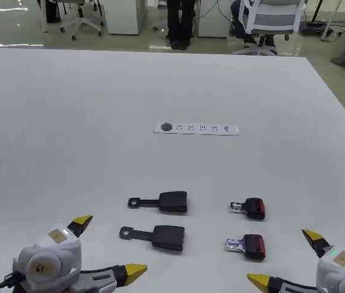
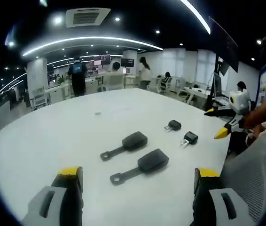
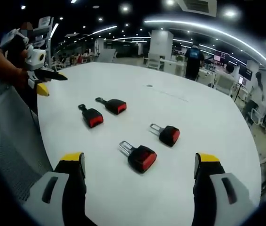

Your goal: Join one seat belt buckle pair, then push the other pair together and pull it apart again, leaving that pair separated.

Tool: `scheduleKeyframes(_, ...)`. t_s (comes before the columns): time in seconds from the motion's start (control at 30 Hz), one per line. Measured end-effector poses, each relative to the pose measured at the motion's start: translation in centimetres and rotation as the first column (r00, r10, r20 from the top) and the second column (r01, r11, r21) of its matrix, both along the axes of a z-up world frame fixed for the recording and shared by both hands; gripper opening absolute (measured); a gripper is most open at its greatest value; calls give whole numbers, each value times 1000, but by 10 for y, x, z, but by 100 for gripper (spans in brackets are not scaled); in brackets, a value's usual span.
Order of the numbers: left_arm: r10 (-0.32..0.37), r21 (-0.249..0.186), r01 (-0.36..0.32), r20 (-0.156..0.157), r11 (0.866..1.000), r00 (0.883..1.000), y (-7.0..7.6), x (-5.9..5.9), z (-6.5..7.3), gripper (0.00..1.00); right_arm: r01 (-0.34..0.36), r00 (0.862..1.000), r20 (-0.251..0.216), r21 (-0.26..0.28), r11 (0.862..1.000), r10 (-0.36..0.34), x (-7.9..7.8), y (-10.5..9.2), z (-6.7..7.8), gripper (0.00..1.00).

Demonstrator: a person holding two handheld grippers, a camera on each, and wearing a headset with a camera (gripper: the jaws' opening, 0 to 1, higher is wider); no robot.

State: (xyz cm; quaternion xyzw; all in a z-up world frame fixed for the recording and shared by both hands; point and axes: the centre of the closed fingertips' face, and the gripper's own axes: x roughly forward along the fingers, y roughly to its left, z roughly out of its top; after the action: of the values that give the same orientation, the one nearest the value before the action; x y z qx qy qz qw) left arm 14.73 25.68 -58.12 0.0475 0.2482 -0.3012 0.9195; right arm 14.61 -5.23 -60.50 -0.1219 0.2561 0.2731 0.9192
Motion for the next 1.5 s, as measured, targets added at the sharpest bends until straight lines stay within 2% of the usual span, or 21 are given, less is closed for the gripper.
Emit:
scheduleKeyframes(0.53, -6, 1, 6, -2, 1000, 1000, -2, -1, 1, 100, 0, 1000, -7, -4, 1000, 0, -1, -2, -2, 97)
scheduleKeyframes(1.5, -46, 1, 46, -32, 999, 998, -8, 5, -11, 98, -59, 996, -61, -3, 998, 59, 4, 8, -14, 92)
